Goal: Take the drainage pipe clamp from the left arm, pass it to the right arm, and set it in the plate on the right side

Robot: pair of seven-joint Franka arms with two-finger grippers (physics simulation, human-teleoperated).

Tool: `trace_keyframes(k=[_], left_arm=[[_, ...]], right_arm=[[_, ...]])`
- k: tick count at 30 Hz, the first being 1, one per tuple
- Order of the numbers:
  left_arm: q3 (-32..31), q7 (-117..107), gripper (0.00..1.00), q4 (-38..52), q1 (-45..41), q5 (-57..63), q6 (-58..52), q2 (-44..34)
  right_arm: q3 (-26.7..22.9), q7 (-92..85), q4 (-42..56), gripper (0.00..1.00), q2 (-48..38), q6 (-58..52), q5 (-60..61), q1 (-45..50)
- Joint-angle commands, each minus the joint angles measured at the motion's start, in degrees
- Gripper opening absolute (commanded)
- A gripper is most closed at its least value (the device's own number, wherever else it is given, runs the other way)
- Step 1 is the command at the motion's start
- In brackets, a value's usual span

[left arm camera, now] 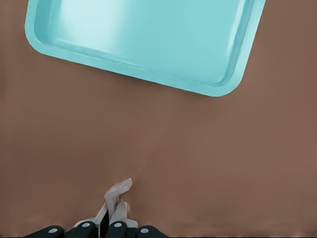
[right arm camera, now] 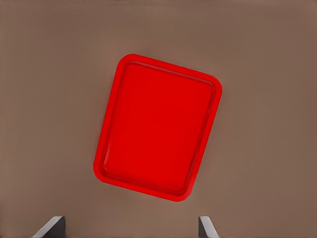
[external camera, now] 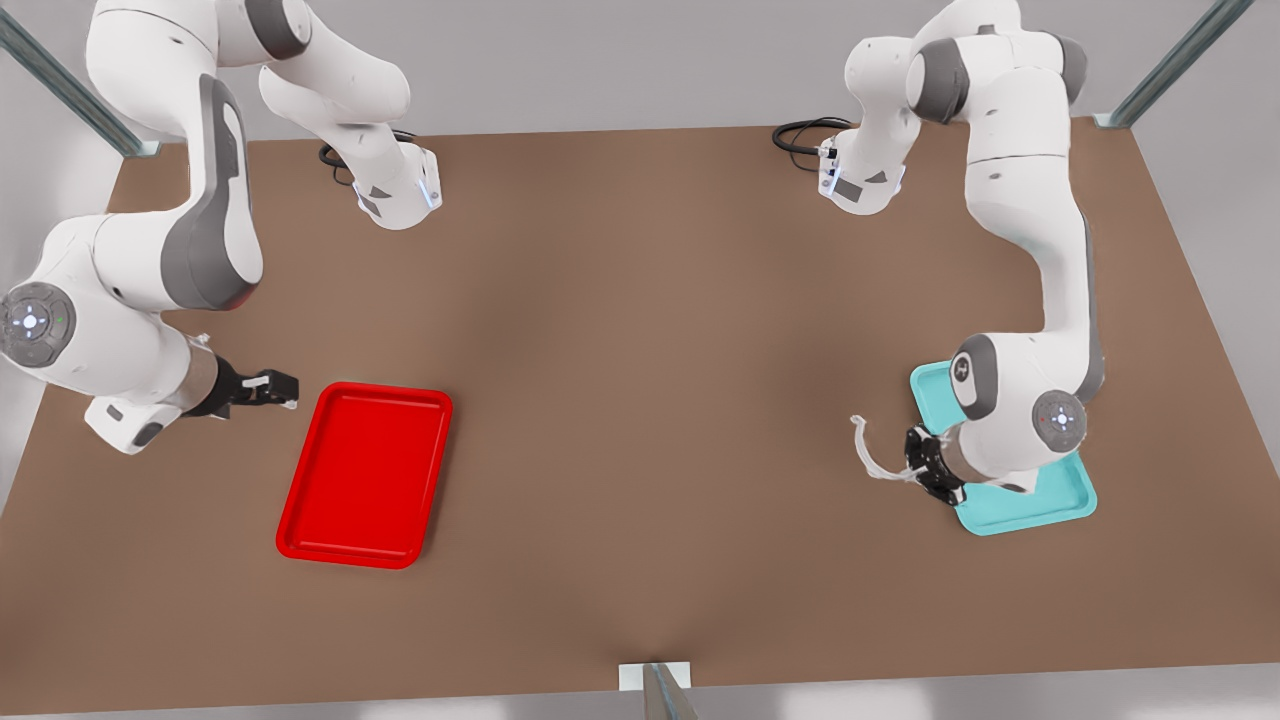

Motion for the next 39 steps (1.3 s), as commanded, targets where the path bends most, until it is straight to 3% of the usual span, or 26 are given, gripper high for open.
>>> trace_keyframes(k=[1, 7, 12, 17, 21, 23, 38, 39], left_arm=[[-0.1, -27.3, 0.21, 2.4, -3.6, -8.7, -8.3, 0.1], [-0.2, -56.4, 0.21, 10.1, -18.9, -9.6, 6.7, 4.2], [-0.1, -69.8, 0.21, 15.1, -24.0, -9.2, 13.5, 8.2], [-0.1, -72.8, 0.21, 15.6, -25.2, -9.2, 16.6, 9.1], [-0.1, -72.4, 0.21, 16.1, -26.3, -9.2, 16.7, 9.0], [-0.1, -72.4, 0.21, 16.0, -26.4, -9.3, 16.7, 9.0], [-0.1, -72.5, 0.21, 16.0, -27.2, -9.3, 16.8, 9.6], [-0.1, -72.6, 0.21, 16.0, -27.3, -9.3, 16.8, 9.8]], right_arm=[[2.3, 0.5, 1.1, 1.00, 1.6, 4.8, -0.1, 0.2], [9.1, 2.3, 0.8, 1.00, 7.7, 13.6, 2.3, 1.3], [9.4, 16.3, 0.8, 1.00, 9.1, 17.3, 2.4, 9.6], [11.0, 21.5, 1.3, 1.00, 11.3, 19.6, 4.0, 13.7], [11.7, 21.4, 2.8, 1.00, 15.1, 27.8, 5.9, 15.6], [12.7, 23.8, 7.9, 1.00, 18.9, 27.9, 5.8, 17.4], [13.1, 23.7, 4.1, 1.00, 21.3, 33.4, 4.8, 19.2], [13.1, 23.7, 4.1, 0.95, 21.3, 33.8, 4.8, 19.2]])
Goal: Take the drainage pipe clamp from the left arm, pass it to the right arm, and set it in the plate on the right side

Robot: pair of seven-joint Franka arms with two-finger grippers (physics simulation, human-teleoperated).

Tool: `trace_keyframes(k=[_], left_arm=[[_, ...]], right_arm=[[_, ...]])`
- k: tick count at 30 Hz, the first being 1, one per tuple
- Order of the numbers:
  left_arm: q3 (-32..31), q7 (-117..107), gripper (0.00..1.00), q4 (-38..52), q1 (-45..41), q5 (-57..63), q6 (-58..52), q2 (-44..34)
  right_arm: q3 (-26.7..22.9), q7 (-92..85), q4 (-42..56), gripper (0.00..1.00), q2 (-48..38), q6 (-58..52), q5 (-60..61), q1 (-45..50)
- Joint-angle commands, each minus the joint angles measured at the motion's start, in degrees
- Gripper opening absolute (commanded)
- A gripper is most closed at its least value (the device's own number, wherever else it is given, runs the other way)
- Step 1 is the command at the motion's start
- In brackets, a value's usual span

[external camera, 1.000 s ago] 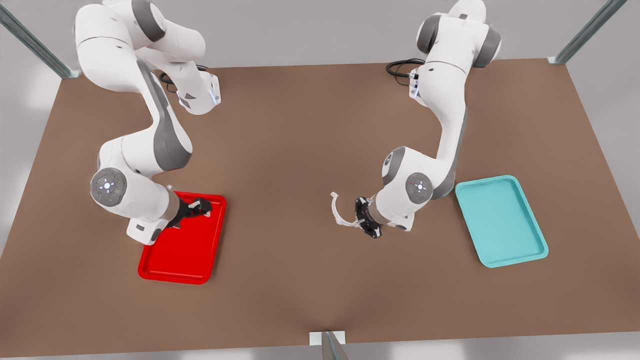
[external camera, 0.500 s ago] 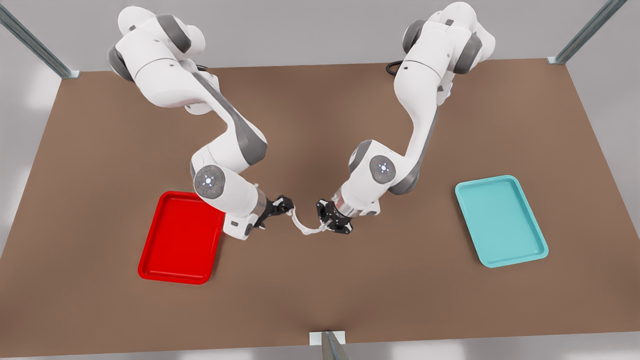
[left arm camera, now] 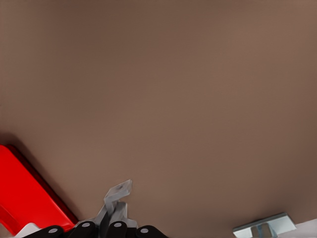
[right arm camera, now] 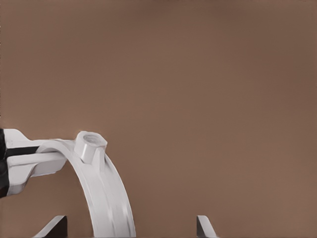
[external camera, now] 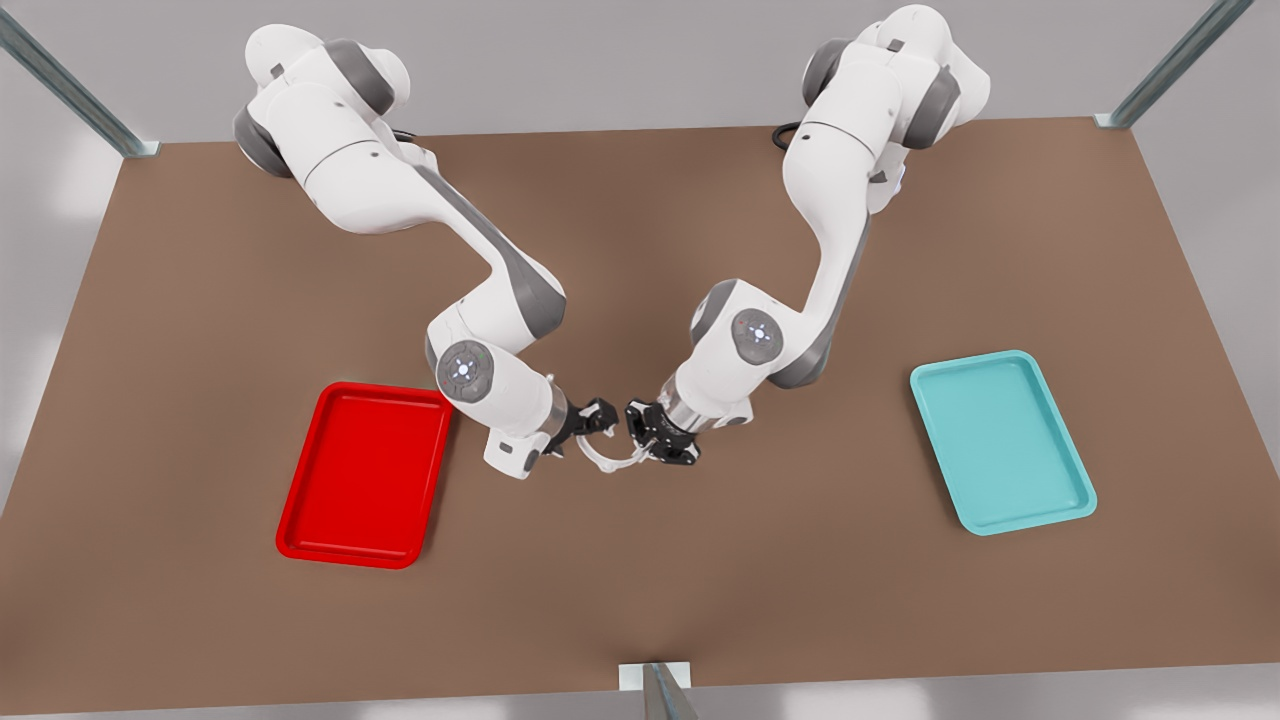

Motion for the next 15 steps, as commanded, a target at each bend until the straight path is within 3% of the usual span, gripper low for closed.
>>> trace_keyframes(k=[1, 3, 5, 6, 8, 9, 15], left_arm=[[0.1, -19.5, 0.21, 0.0, -0.2, 0.3, 0.1, 0.1], [0.1, -19.5, 0.21, 0.0, -0.3, 0.2, 0.1, 0.1], [0.1, -19.2, 0.21, 0.0, -0.3, 0.3, 0.1, 0.1], [0.1, -18.9, 0.28, 0.0, -0.3, 0.5, 0.0, 0.1], [0.1, -18.3, 0.58, 0.0, -0.3, 0.5, 0.1, 0.1], [0.1, -18.2, 1.00, 0.0, -0.3, 0.5, 0.1, 0.1], [0.1, -14.7, 1.00, 0.0, 0.0, 0.3, -1.0, -1.1]], right_arm=[[0.0, 5.0, 0.1, 0.86, -0.1, 2.8, -0.2, 0.1], [0.0, 4.9, 0.2, 0.55, -0.1, 3.8, -0.2, 0.3], [0.0, 4.9, 0.1, 0.36, -0.1, 3.8, -0.1, 0.2], [0.0, 4.9, 0.1, 0.24, -0.1, 3.8, -0.1, 0.2], [-0.1, 4.9, 0.0, 0.21, -0.1, 3.9, -0.1, 0.1], [-0.1, 4.9, 0.0, 0.21, -0.1, 3.9, -0.1, 0.1], [-0.3, 4.4, -0.7, 0.21, -0.3, 3.3, -0.2, -1.0]])
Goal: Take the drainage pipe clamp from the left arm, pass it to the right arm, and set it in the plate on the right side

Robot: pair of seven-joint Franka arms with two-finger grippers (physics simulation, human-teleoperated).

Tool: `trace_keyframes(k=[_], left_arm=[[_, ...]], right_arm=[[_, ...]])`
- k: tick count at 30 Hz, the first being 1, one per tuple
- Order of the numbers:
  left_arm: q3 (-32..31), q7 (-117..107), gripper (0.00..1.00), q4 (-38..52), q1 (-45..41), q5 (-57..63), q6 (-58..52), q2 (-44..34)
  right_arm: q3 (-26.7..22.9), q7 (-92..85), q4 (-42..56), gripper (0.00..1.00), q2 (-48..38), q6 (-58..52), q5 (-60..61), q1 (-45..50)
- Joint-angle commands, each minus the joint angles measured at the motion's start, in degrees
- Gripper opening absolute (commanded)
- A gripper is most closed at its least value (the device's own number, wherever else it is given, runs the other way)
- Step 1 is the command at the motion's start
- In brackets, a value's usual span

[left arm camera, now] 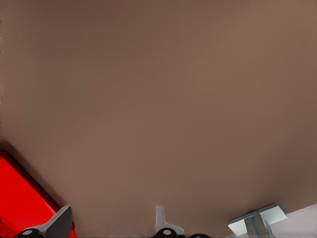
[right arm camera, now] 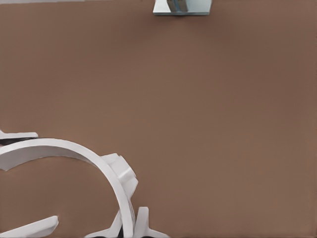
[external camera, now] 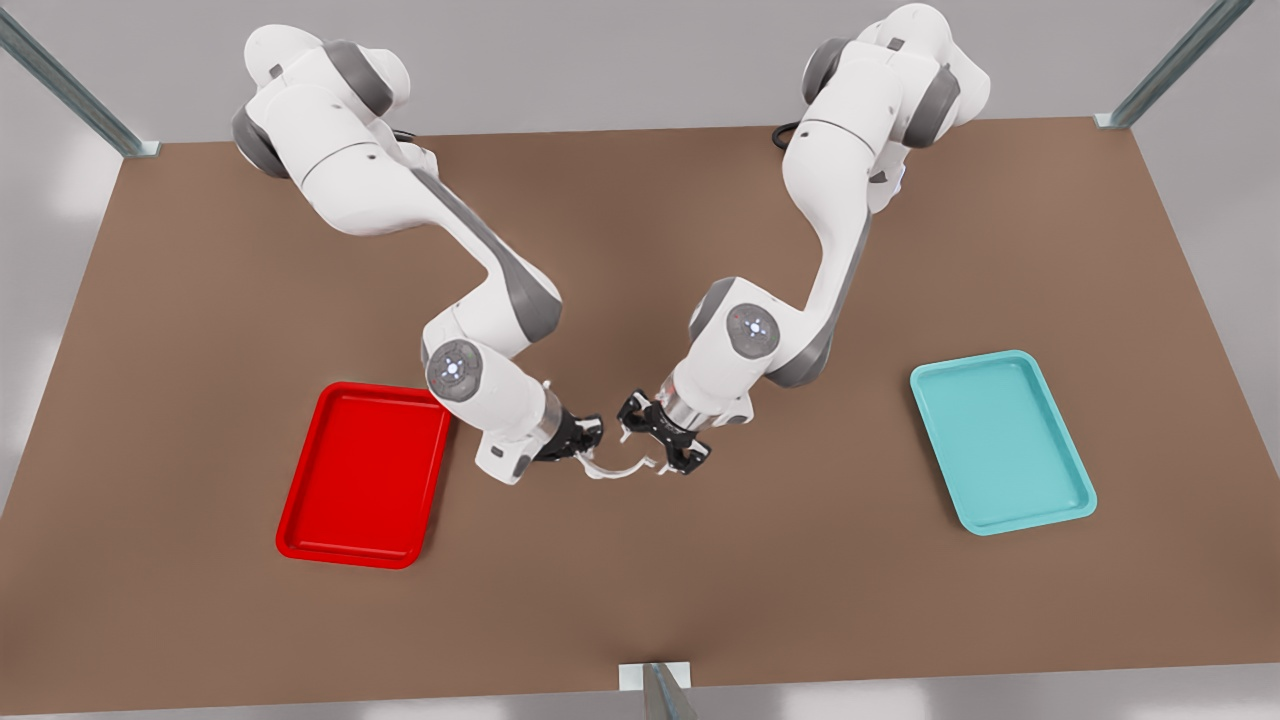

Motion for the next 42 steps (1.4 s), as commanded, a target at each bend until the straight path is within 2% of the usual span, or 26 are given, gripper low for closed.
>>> trace_keyframes(k=[1, 5, 7, 9, 11, 12, 14, 16, 18, 19, 20, 22, 26, 36, 37, 38, 39, 40, 41, 42], left_arm=[[0.0, -14.6, 1.00, 0.0, 0.1, -2.2, -1.7, -0.4], [-0.4, -9.9, 1.00, 0.0, 2.1, -2.9, -12.1, -4.0], [-0.4, 3.6, 1.00, 0.0, 6.5, -5.6, -21.7, -5.4], [0.0, 32.2, 1.00, 0.0, 12.7, -5.1, -33.7, -6.3], [0.3, 66.6, 1.00, 0.0, 18.7, 1.8, -41.9, -8.2], [0.7, 83.5, 1.00, 0.0, 21.5, 6.1, -43.5, -8.7], [1.3, 116.9, 1.00, 0.0, 28.1, 6.6, -43.6, -10.8], [1.7, 143.1, 1.00, 0.0, 28.5, 15.6, -46.6, -16.1], [1.1, 163.1, 1.00, -6.8, 29.9, 20.2, -46.2, -26.4], [-5.1, 162.4, 1.00, -8.0, 34.8, 20.6, -45.6, -28.4], [-8.3, 162.7, 1.00, -14.5, 35.8, 23.1, -40.0, -33.3], [-8.4, 162.4, 1.00, -15.9, 35.7, 24.5, -39.8, -35.1], [-8.5, 162.1, 1.00, -6.6, 35.0, 25.7, -41.1, -25.9], [-8.5, 159.9, 1.00, -6.6, 34.9, 25.6, -41.5, -24.1], [-8.6, 160.2, 1.00, -6.6, 34.9, 25.6, -41.5, -24.1], [-8.6, 160.6, 1.00, -6.6, 35.0, 25.6, -41.5, -24.3], [-8.6, 160.7, 1.00, -6.6, 35.0, 25.6, -41.5, -24.3], [-8.7, 160.8, 1.00, -6.2, 34.9, 25.7, -41.2, -24.1], [-8.8, 161.3, 1.00, -5.3, 34.9, 25.7, -41.2, -23.3], [-8.8, 164.6, 1.00, -5.1, 34.9, 25.7, -41.1, -23.1]], right_arm=[[0.0, 2.7, -0.5, 0.21, -0.5, -0.4, -1.9, -0.6], [-0.2, 3.0, -1.6, 0.21, -1.7, -1.8, -3.5, -1.4], [-0.2, 3.1, -6.6, 0.21, -4.8, -1.7, -7.1, -3.7], [0.4, 2.5, -11.6, 0.21, -7.3, -1.5, -10.1, -8.2], [0.4, -2.9, -14.9, 0.21, -8.4, -0.9, -10.1, -12.5], [0.4, -3.0, -15.9, 0.21, -8.8, -0.9, -10.7, -13.9], [0.4, -7.4, -17.0, 0.21, -8.3, -0.8, -12.5, -17.3], [0.4, -11.8, -20.3, 0.21, -8.2, 2.7, -14.2, -20.7], [0.4, -15.4, -25.8, 0.21, -8.1, 7.9, -15.7, -24.4], [0.4, -15.6, -26.9, 0.21, -8.0, 8.7, -17.9, -25.4], [0.4, -15.9, -26.9, 0.21, -7.5, 8.7, -18.8, -26.2], [0.3, -19.8, -26.8, 0.21, -6.3, 9.8, -18.8, -28.8], [0.3, -25.6, -26.7, 0.21, -4.3, 9.9, -18.8, -32.3], [0.3, -30.5, -28.0, 0.24, -3.1, 11.3, -19.3, -34.9], [0.3, -30.5, -28.0, 0.38, -3.1, 11.3, -19.3, -34.8], [0.3, -30.4, -27.9, 0.83, -3.0, 11.2, -19.3, -34.8], [0.3, -30.0, -27.7, 0.94, -3.1, 10.8, -19.3, -34.5], [0.3, -29.6, -27.0, 0.96, -3.1, 10.3, -19.3, -34.1], [0.9, -28.0, -23.4, 0.97, -3.3, 4.2, -19.3, -33.4], [1.2, -25.3, -13.9, 0.98, -3.4, -8.9, -19.3, -30.5]])
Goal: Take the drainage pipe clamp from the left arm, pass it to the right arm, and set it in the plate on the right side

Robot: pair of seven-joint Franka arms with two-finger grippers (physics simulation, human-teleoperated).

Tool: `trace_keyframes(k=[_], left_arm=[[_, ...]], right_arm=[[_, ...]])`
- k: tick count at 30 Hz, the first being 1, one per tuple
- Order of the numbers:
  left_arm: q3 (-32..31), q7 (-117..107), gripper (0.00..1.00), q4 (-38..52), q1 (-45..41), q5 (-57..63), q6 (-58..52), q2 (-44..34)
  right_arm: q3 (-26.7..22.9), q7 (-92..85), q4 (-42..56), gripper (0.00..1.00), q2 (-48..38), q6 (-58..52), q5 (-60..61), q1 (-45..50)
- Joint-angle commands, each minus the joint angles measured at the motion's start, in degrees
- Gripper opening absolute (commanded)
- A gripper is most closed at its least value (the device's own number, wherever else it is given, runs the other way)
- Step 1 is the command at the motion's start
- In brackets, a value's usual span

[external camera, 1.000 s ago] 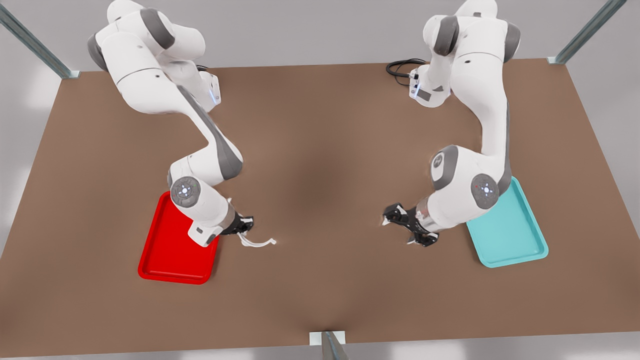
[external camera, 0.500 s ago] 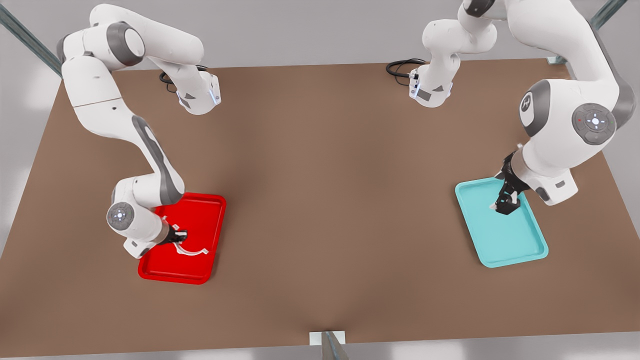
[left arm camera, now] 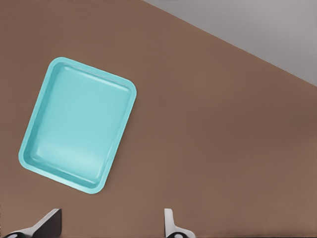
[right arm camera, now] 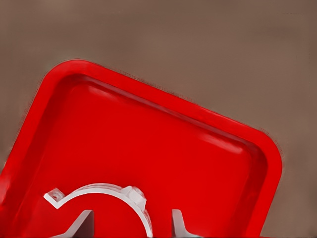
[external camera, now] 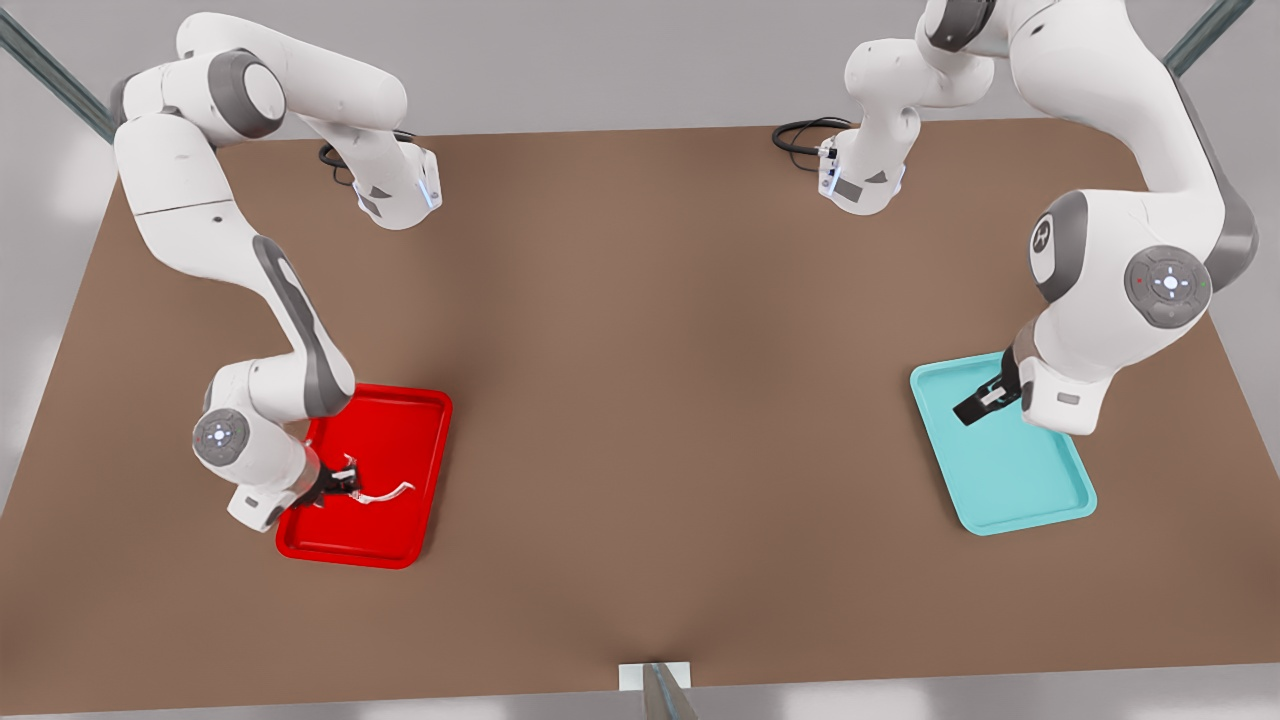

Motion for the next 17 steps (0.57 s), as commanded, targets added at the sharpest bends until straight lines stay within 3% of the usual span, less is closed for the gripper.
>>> trace_keyframes(k=[1, 3, 7, 8, 9, 10, 17], left_arm=[[0.0, 33.1, 1.00, 0.7, 0.0, 0.1, 0.2, 0.8], [0.0, 33.2, 1.00, 0.7, 0.1, -0.3, -0.2, 0.8], [0.1, 33.6, 1.00, 0.7, 0.5, -5.0, 0.2, 0.8], [0.2, 33.7, 1.00, 0.7, 0.5, -5.2, 0.2, 0.8], [0.3, 34.3, 1.00, 0.7, 0.4, -4.9, 0.2, 0.7], [0.3, 34.1, 1.00, 0.7, 0.3, -3.8, 0.5, 0.7], [0.1, 33.7, 1.00, 0.7, -0.1, -1.5, 0.5, 0.6]], right_arm=[[0.4, -1.9, 10.7, 1.00, -0.5, -24.0, 1.8, 4.0], [0.6, 5.7, 21.6, 1.00, -3.2, -36.7, 1.8, 9.2], [2.7, 10.3, 19.4, 1.00, -18.3, -43.3, 8.3, 5.9], [0.3, 10.2, 16.3, 1.00, -21.8, -43.9, 9.3, 6.9], [-10.7, 9.6, 10.9, 1.00, -25.9, -42.6, 12.0, 14.8], [-14.4, 8.5, 9.0, 1.00, -25.9, -42.0, 13.8, 16.3], [-13.9, 8.0, 9.8, 1.00, -24.0, -41.7, 14.2, 14.2]])
